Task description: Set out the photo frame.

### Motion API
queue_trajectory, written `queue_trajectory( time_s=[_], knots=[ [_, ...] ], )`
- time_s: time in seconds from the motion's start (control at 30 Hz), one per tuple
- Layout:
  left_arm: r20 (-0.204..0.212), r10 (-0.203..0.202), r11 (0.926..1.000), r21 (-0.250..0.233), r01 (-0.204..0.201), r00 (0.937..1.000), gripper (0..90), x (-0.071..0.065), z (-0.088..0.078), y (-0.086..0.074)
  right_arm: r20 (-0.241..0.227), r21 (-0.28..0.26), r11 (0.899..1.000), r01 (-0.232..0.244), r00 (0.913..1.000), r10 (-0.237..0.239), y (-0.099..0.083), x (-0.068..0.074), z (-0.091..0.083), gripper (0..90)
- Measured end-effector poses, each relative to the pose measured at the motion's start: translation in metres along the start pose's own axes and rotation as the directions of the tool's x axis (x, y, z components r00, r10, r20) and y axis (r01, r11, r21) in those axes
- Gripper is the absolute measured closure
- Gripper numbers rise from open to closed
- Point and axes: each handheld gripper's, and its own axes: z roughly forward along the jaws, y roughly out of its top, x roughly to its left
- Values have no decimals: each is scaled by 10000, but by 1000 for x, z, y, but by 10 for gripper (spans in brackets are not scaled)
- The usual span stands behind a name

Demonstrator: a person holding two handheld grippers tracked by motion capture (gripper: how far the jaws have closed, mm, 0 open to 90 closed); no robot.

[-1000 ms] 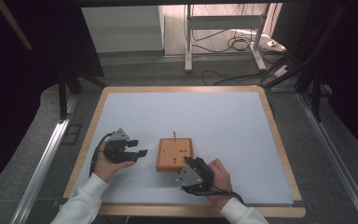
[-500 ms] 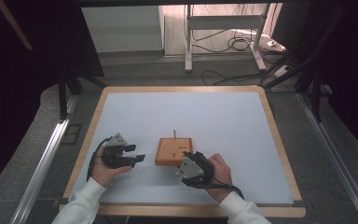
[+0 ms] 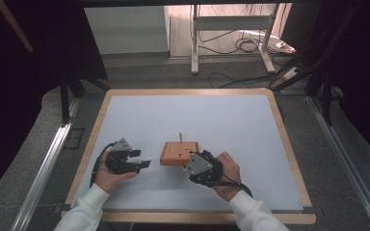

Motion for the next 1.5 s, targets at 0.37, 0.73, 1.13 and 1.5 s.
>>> queue_trajectory(
  time_s=[0.37,0.73,1.13,1.5],
  knots=[
    [29,-9,10000,15,9,10000,349,0,1,-1,-526,207,9997,-114,9985,125,12,-20,3,575],
    [62,-8,10000,29,8,10000,348,1,1,-1,-1010,304,9995,-60,9948,90,22,-36,7,606],
    [62,-19,10000,14,19,10000,348,1,0,-1,-778,229,9963,826,9937,-806,36,-42,15,688],
    [37,-64,10000,-12,64,10000,348,1,1,-1,-1157,-57,9995,315,9928,-320,46,-63,15,697]
  ],
)
